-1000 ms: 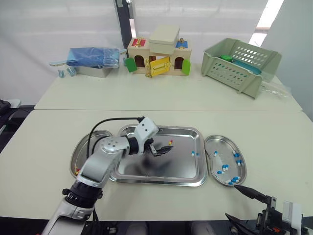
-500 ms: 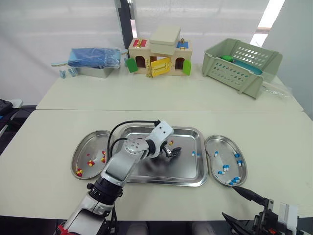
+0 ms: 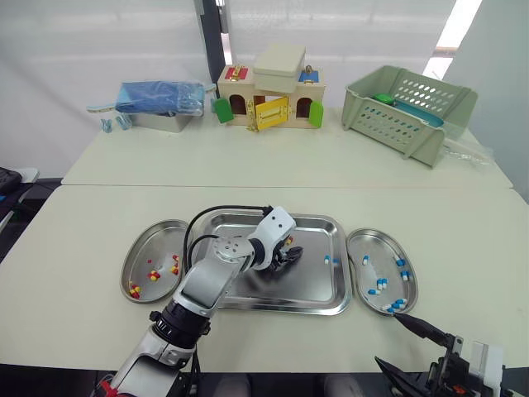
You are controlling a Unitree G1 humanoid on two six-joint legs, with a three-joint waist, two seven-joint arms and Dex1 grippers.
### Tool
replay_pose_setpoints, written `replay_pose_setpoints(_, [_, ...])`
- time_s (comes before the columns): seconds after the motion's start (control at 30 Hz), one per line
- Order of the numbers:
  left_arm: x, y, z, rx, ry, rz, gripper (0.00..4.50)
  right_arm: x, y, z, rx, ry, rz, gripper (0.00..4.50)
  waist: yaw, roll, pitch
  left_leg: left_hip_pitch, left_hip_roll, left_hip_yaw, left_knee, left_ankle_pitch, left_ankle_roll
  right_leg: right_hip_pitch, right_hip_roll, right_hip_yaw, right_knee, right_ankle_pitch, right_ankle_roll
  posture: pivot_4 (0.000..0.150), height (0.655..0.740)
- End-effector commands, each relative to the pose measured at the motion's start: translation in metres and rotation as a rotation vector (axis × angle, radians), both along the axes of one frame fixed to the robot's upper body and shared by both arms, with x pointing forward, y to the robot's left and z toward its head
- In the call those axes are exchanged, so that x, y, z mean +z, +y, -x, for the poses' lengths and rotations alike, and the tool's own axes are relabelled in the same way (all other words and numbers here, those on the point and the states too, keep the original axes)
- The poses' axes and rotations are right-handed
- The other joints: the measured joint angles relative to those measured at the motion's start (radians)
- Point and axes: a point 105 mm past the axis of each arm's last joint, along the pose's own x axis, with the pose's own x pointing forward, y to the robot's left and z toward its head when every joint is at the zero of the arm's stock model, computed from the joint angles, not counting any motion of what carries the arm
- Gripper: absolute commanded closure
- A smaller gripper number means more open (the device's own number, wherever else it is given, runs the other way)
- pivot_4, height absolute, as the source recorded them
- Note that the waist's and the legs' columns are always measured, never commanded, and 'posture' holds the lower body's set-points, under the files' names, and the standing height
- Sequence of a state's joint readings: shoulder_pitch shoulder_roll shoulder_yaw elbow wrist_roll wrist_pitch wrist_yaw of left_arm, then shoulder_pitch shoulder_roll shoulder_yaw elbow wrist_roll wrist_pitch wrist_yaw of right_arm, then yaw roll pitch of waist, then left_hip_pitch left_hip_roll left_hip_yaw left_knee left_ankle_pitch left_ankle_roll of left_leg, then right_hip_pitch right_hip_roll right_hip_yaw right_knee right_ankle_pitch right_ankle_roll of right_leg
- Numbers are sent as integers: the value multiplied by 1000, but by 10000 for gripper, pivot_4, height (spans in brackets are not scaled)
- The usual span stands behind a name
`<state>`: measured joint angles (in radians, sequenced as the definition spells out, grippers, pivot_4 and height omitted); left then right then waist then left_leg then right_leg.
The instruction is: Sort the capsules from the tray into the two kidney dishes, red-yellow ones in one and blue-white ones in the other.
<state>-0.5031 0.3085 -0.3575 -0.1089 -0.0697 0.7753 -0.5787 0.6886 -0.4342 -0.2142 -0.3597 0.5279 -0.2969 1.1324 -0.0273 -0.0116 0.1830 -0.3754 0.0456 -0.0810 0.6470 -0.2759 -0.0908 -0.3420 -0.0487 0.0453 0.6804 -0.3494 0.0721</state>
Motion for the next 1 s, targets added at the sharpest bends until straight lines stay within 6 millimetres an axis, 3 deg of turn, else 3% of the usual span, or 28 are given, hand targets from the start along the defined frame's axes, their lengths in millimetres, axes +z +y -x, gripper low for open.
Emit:
replay_pose_setpoints(0.03, [3, -4, 1, -3, -17, -4, 32924, 7, 2, 0, 8, -39, 2, 0, 0, 0, 0, 0, 0, 0, 0, 0, 0, 0, 0, 0, 0, 0, 0, 1500, 7400])
replay_pose_setpoints(0.17, [1, -4, 0, -4, -10, -7, 44659, 7, 2, -1, 6, -43, 3, 0, 0, 0, 0, 1, 0, 0, 0, 0, 0, 1, 0, 0, 0, 0, 0, 1500, 7400])
replay_pose_setpoints(0.7, [3, 2, 1, -4, -23, -19, 44659, 6, 0, -3, 8, -50, 0, 0, 0, 0, 0, 1, 0, 0, 0, 0, 0, 2, 0, 0, 0, 0, 0, 1500, 7400])
replay_pose_setpoints(1.0, [15, 5, 0, -32, -80, 14, 44659, 7, -1, -3, 14, -49, 0, 0, 0, 0, 0, 1, 0, 0, 0, 0, 0, 2, 0, 0, 0, 0, 0, 1500, 7400])
